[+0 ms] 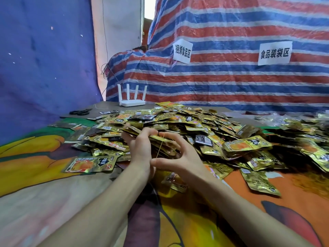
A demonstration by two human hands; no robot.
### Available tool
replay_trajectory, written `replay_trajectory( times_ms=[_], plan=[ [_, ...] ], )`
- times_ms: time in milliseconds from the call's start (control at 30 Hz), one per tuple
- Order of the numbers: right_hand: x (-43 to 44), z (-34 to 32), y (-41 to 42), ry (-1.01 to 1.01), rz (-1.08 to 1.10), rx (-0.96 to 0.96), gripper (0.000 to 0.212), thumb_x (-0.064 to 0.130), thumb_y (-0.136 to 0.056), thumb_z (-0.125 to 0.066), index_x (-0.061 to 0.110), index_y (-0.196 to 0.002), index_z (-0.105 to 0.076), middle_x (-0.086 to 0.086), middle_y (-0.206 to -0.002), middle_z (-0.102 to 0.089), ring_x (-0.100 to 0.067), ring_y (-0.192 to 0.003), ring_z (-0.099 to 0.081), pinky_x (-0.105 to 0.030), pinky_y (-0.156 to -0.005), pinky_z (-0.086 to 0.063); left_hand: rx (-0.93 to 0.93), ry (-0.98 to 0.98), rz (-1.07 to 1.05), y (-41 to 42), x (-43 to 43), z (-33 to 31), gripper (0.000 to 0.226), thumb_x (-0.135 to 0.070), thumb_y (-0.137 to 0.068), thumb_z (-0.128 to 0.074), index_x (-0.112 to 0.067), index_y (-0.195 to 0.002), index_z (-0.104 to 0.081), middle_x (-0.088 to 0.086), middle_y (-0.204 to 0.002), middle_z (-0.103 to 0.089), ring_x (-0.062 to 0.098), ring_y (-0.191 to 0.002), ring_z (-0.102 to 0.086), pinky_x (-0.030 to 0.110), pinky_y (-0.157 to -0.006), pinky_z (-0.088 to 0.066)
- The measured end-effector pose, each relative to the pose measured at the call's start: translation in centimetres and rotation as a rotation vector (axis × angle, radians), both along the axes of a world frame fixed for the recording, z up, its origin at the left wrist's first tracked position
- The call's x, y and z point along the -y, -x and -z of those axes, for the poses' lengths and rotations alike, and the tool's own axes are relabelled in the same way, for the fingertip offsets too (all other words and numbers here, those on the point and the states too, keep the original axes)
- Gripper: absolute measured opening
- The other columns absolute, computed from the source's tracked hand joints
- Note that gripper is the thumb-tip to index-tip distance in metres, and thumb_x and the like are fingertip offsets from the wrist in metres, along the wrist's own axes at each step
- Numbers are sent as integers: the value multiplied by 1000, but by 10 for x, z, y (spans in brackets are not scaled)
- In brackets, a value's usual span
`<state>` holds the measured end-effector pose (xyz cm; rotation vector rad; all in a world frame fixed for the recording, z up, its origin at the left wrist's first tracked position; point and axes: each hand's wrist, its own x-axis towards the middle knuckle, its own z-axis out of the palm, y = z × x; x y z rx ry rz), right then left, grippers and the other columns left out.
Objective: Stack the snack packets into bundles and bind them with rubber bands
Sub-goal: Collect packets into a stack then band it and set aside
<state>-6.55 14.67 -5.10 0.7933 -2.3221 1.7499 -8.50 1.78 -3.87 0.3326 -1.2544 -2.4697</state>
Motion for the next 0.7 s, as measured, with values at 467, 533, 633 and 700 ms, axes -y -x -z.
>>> replay_trajectory(
  times_ms=[467, 533, 633, 700],
  plan=[
    [-8, -9, -3, 147, 44, 54, 67, 22, -53, -84, 31, -119, -71, 5, -114, -72, -10, -101, -71, -34, -89, -60, 17, -125, 341, -8, -13, -5, 38, -36, -99, -56, -2, -115, -65, 20, -103, -69, 33, -85, -69, 41, -75, -59],
    [-7, -10, -4, 146, 20, 40, 64, 17, -55, -77, 22, -119, -72, 3, -108, -75, -12, -97, -72, -29, -83, -61, 23, -106, 325, -9, -13, -5, 41, -35, -99, -54, 0, -117, -66, 21, -103, -72, 34, -85, -71, 41, -75, -59],
    [-5, -9, -2, 426, -131, 231, 56, 21, -69, -58, 6, -121, -71, -15, -117, -72, -34, -114, -67, -49, -95, -55, -25, -107, 317, -9, -13, -4, 34, -31, -100, -53, 0, -104, -66, 15, -82, -73, 28, -69, -73, 35, -61, -61],
    [-7, -11, -1, 652, -259, 415, 58, 27, -79, -44, -6, -119, -69, -22, -123, -69, -39, -116, -65, -46, -92, -55, -31, -105, 347, -11, -15, -3, 35, -33, -100, -51, -1, -102, -68, 17, -89, -75, 30, -76, -75, 40, -72, -62]
  ],
)
